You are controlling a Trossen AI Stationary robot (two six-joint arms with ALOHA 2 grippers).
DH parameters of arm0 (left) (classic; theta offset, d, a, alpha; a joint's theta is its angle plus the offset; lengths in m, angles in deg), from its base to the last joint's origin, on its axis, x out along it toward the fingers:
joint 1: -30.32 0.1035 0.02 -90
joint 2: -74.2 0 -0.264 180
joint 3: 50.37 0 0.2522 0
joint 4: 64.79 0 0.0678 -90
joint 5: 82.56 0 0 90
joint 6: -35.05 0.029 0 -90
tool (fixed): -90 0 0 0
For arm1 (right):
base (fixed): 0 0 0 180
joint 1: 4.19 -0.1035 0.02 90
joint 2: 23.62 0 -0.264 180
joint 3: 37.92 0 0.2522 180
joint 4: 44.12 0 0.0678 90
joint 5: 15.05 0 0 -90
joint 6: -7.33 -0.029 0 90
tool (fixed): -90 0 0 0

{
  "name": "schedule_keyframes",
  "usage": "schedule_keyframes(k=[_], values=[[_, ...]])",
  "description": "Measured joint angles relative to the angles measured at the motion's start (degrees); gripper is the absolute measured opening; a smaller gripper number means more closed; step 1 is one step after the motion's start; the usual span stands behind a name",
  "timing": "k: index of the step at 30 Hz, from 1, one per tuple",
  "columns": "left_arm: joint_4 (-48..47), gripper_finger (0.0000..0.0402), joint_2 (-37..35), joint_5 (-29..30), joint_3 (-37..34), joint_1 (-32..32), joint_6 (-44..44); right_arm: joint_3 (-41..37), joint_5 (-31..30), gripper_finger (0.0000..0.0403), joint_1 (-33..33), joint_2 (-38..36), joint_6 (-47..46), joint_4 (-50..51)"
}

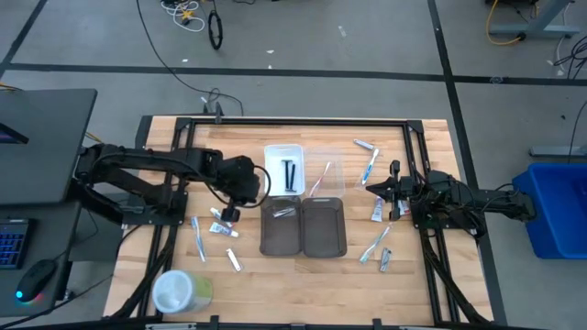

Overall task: Pick & Place Travel size toiletries
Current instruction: Put the silver nail cutter into the left black bin

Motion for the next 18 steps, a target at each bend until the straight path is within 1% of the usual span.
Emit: schedule_keyframes(k=[7, 15, 18], values=[[-2.05, 0.0005, 0.47, -0.80, 0.02, -2.31, 5.24, 0.00, 0.02, 0.0013, -0.01, 0.00, 0.00, 0.00], [-4.23, 0.0005, 0.46, 0.10, 0.02, -7.97, 6.88, -0.01, 0.02, 0.0013, -0.01, 0.00, 0.00, -0.01], [-4.27, 0.0008, 0.46, -0.14, 0.02, -10.43, 9.47, -0.01, 0.00, 0.0013, 0.00, 0.00, 0.00, 0.00]])
